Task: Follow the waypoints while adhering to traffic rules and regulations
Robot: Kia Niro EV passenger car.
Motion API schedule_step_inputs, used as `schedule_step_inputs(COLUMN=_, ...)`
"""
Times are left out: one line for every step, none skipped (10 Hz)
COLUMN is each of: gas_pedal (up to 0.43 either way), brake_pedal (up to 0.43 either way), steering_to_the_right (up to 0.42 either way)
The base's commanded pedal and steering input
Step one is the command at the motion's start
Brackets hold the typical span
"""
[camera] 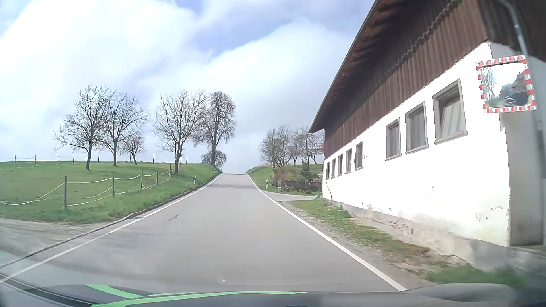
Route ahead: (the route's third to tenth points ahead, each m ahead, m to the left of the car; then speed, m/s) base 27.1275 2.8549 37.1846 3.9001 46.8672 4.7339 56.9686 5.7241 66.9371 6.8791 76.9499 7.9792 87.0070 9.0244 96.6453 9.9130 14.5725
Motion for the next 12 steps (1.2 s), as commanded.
schedule_step_inputs(gas_pedal=0.189, brake_pedal=0.000, steering_to_the_right=-0.037)
schedule_step_inputs(gas_pedal=0.209, brake_pedal=0.000, steering_to_the_right=-0.032)
schedule_step_inputs(gas_pedal=0.228, brake_pedal=0.000, steering_to_the_right=-0.028)
schedule_step_inputs(gas_pedal=0.248, brake_pedal=0.000, steering_to_the_right=-0.026)
schedule_step_inputs(gas_pedal=0.268, brake_pedal=0.000, steering_to_the_right=-0.022)
schedule_step_inputs(gas_pedal=0.287, brake_pedal=0.000, steering_to_the_right=-0.020)
schedule_step_inputs(gas_pedal=0.287, brake_pedal=0.000, steering_to_the_right=-0.020)
schedule_step_inputs(gas_pedal=0.299, brake_pedal=0.000, steering_to_the_right=-0.019)
schedule_step_inputs(gas_pedal=0.299, brake_pedal=0.000, steering_to_the_right=-0.015)
schedule_step_inputs(gas_pedal=0.311, brake_pedal=0.000, steering_to_the_right=-0.012)
schedule_step_inputs(gas_pedal=0.311, brake_pedal=0.000, steering_to_the_right=-0.010)
schedule_step_inputs(gas_pedal=0.311, brake_pedal=0.000, steering_to_the_right=-0.009)
